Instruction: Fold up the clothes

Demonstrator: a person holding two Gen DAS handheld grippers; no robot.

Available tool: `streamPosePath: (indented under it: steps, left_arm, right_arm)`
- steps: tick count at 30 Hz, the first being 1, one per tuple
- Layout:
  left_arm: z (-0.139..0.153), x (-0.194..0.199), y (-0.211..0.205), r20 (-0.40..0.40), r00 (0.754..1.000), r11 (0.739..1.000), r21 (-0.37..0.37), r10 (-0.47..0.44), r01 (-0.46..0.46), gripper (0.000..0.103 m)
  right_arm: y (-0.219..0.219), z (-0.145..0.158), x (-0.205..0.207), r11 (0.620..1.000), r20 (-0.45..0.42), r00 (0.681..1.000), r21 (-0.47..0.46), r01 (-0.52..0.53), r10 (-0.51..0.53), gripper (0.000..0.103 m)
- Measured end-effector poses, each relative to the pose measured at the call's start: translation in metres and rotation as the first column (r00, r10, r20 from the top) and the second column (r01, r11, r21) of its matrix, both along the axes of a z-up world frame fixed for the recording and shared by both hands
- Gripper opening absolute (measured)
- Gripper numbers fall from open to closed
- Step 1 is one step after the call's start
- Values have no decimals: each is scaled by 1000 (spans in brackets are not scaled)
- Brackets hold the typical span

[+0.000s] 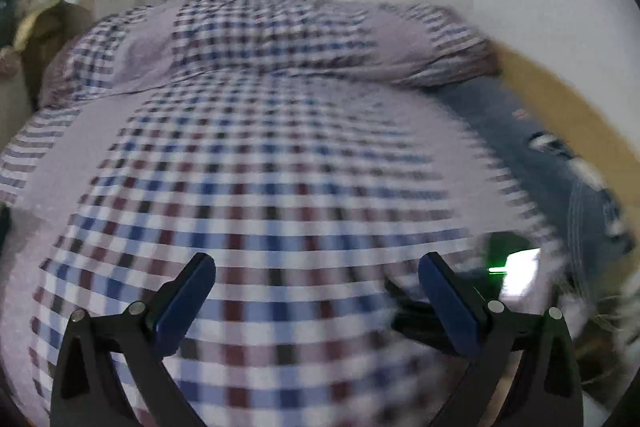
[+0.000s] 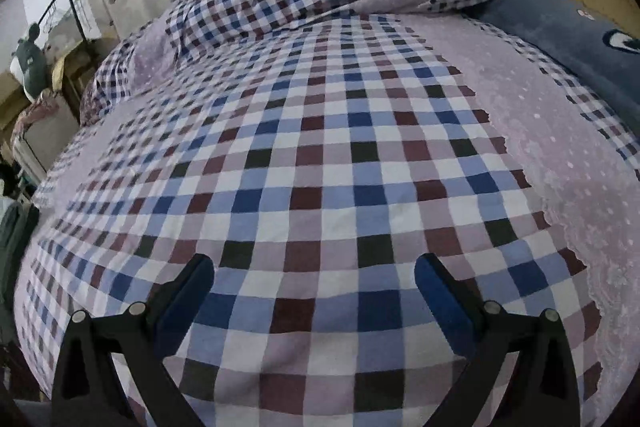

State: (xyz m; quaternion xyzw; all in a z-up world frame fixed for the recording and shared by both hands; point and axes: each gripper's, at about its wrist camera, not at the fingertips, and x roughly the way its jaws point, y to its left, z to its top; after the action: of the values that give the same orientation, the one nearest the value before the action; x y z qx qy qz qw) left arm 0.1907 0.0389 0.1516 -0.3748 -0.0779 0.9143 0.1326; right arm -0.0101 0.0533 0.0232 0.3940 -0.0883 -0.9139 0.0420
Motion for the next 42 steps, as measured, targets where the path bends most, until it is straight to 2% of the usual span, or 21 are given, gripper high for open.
streamPosePath:
  steps: [3, 7, 10, 15, 21, 25, 31, 35, 39, 42]
  left_arm:
    - [23, 24, -1, -28, 999, 999, 32, -19, 20, 102]
    - [20, 34, 3, -105, 994, 997, -78, -9, 1, 102]
    - [-13, 27, 0, -148, 989, 978, -202, 23, -53, 102]
    - [-76, 9, -9, -122, 990, 951, -292, 65, -98, 102]
    - [-109, -17, -30, -132, 983, 951, -264, 128, -160, 102]
    - [-122, -39, -41, -107, 982, 961, -216, 154, -174, 102]
    - [-145, -74, -53, -89, 976, 957, -196, 199, -213, 102]
    - [-163, -93, -54, -25, 987, 953, -256, 160, -161, 102]
    - [-178, -103, -54, 47, 993, 967, -235, 113, -98, 102]
    - [-188, -108, -48, 87, 992, 966, -249, 95, -70, 102]
  right_arm:
    - [2, 13, 11, 1000, -37, 999, -18, -11, 11, 103]
    - [3, 22, 26, 1000, -71, 997, -8, -15, 14, 103]
    - [7, 21, 36, 1000, -72, 997, -26, 8, -10, 103]
    - [20, 24, 42, 993, -73, 992, -65, 97, -102, 103]
    - [29, 22, 33, 983, -39, 987, -109, 151, -156, 103]
    - [10, 14, 15, 994, -18, 994, -35, 103, -104, 103]
    - [-12, 2, -9, 998, -1, 999, 59, 33, -33, 103]
    - [-20, -8, -23, 997, 13, 1000, 72, 14, -15, 103]
    - [-30, -27, -34, 995, 58, 998, 99, 0, -6, 103]
    - [-33, -37, -38, 994, 89, 996, 111, 5, -15, 103]
